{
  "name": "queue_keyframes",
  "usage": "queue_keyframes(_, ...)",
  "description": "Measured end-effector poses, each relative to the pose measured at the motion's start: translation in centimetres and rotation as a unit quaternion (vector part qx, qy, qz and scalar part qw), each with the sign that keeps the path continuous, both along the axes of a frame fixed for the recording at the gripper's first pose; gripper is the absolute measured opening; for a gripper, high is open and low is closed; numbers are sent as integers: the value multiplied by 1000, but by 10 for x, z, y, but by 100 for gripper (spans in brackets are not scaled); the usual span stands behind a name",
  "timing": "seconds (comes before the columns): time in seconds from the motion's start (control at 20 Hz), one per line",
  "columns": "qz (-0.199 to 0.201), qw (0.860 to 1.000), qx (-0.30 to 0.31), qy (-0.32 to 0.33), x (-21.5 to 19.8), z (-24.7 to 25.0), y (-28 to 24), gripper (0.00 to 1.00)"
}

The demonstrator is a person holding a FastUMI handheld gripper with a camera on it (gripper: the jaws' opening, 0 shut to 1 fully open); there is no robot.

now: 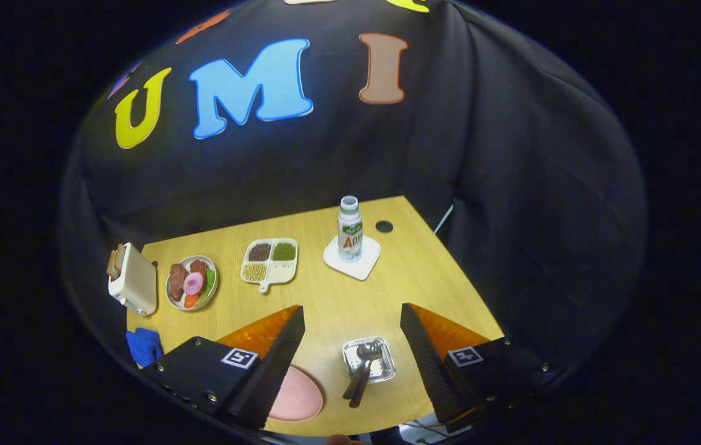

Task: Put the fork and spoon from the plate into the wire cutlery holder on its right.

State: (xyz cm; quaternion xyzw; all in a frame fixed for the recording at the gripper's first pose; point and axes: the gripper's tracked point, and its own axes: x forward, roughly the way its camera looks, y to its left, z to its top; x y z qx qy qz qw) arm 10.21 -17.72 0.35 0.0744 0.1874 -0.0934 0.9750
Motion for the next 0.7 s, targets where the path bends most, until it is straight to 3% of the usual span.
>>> queue_keyframes(0.45,15,977,-49,-206,-16,100,31,95)
queue_keyframes(0.7,21,962,-86,-258,-28,115,49,95)
